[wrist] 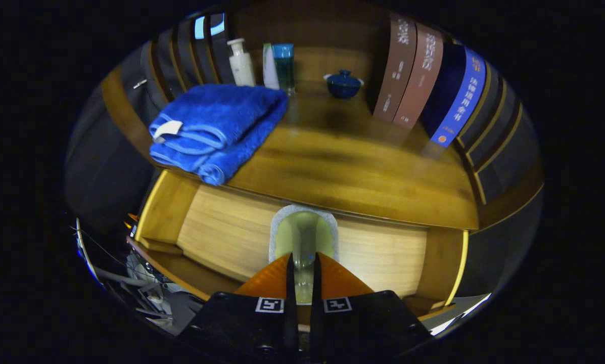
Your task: Pull open the drawer, take out the items inside it, and place them on the countertop above the cabinet.
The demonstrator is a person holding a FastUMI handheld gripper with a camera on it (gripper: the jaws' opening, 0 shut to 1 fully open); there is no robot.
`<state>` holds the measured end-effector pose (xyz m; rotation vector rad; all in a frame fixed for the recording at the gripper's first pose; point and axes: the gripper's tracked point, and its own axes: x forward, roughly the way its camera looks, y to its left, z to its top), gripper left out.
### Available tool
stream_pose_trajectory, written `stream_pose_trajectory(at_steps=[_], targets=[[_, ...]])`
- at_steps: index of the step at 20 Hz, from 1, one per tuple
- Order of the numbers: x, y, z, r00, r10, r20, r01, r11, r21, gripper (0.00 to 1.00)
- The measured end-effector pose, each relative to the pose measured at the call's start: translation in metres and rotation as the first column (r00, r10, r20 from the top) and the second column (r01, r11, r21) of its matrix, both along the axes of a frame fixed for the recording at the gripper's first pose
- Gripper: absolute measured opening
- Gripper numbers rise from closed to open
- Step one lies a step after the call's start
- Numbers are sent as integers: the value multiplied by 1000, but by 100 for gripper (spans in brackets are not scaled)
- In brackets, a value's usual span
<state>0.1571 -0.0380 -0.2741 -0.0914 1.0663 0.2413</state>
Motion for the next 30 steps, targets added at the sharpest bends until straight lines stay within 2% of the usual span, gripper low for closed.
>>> stream_pose_trajectory(at_steps=[5,7,14,19,26,30], targets=[[2,11,23,998,-44,-44,49,993,106,13],[10,10,33,998,-63,-27,66,991,121,14],[103,-20,48,977,-181,110,181,983,12,14],[143,-18,33,968,-231,96,236,971,-38,14],[159,-8,21,964,-258,72,260,965,-32,13],[156,-4,22,962,-266,66,267,964,-9,20]])
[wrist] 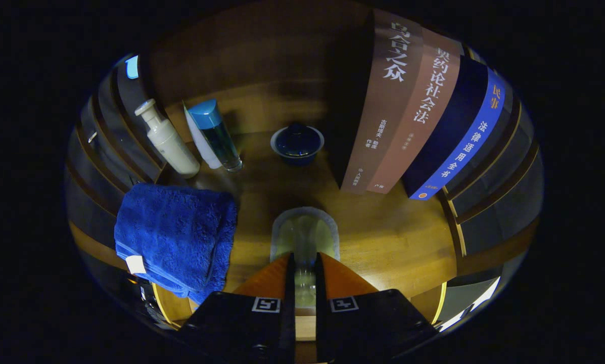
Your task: Pull open the drawer, take out the items inside it, and place them on the countertop above the cabinet.
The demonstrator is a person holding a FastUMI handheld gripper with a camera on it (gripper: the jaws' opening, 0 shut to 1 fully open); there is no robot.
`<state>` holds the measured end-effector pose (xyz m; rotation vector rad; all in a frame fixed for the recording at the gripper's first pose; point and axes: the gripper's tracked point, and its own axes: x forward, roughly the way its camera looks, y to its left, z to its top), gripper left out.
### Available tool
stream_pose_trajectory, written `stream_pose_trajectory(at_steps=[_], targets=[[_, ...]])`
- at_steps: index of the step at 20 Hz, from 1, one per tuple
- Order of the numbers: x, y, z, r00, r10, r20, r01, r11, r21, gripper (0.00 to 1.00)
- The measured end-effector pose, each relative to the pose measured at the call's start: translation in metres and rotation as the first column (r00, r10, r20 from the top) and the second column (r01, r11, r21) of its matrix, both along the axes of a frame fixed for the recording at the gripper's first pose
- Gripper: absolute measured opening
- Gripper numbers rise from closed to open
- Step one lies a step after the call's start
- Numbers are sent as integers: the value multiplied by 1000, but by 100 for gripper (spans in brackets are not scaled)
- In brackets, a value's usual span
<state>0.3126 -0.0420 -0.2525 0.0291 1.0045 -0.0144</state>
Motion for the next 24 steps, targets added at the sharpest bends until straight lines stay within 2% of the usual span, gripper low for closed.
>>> stream_pose_trajectory(at_steps=[5,10,15,20,22,24], targets=[[-9,13,10,998,7,59,-10,999,51,100],[-34,24,31,979,36,201,-52,996,78,100],[-88,25,72,922,41,385,-84,992,94,100],[-143,11,130,782,25,623,-79,995,60,99],[-171,8,157,699,8,715,-80,995,67,99],[-200,-1,180,598,-6,801,-67,996,57,99]])
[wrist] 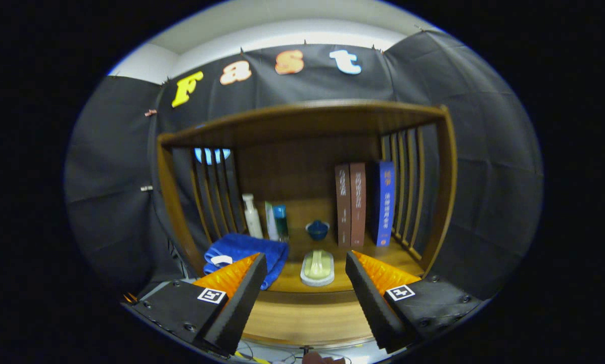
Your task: Pull open the drawer, take out the items inside it, and place them on the countertop above the cabinet.
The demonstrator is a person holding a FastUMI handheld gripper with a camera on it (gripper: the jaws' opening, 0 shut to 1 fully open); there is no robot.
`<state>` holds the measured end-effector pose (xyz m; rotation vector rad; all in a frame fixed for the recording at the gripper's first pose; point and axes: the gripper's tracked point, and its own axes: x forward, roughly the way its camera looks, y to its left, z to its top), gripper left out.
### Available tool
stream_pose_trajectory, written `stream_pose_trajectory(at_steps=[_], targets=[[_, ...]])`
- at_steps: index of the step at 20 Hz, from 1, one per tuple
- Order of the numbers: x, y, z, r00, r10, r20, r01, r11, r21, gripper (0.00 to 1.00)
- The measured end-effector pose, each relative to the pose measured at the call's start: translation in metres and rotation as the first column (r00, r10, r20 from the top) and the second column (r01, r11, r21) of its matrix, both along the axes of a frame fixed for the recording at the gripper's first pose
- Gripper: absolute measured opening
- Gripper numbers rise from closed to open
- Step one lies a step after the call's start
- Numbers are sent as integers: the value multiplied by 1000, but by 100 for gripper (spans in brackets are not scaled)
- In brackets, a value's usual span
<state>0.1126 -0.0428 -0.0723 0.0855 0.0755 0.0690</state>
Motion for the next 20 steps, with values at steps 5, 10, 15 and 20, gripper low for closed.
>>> stream_pose_trajectory(at_steps=[5,10,15,20], targets=[[-59,9,-31,998,39,58,-42,998,55,98],[-102,7,-114,999,26,31,-28,999,47,99],[-112,10,-200,1000,11,-23,-12,998,-57,99],[-90,18,-252,994,3,-107,-13,995,-97,99]])
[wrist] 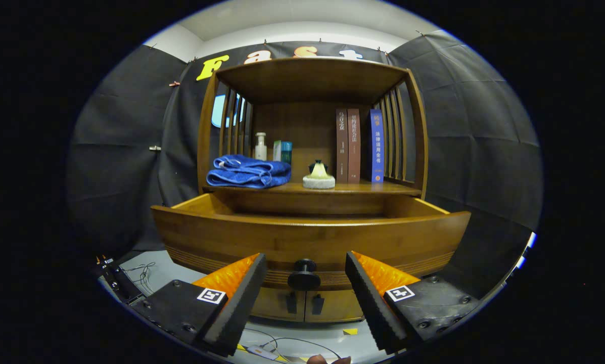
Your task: Pull open the drawer, take out the items inside it, and place them on the countertop above the cabinet.
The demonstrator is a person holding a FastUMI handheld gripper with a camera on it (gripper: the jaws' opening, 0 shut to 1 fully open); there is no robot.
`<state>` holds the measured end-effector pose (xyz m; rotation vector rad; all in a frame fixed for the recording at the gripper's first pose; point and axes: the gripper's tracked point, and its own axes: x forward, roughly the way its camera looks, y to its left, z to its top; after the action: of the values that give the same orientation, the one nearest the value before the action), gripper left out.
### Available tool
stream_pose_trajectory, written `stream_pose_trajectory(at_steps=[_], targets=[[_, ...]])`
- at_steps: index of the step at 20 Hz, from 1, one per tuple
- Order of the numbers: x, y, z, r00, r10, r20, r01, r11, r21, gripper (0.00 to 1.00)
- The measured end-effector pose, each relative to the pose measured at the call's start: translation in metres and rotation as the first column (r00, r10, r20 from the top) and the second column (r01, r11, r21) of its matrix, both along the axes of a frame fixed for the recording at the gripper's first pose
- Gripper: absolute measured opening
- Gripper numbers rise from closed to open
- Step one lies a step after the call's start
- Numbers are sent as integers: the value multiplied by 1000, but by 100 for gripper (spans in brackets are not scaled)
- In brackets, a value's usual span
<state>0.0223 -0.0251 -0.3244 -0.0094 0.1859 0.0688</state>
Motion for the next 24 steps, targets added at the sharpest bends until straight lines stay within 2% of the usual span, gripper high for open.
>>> stream_pose_trajectory(at_steps=[5,6,12,24], targets=[[25,-4,-25,998,-30,-50,31,999,21,99],[27,-9,-31,996,-55,-69,56,998,18,99],[33,-11,-35,997,-59,-43,59,998,-9,99],[121,-8,-38,997,-62,-55,59,997,-48,99]])
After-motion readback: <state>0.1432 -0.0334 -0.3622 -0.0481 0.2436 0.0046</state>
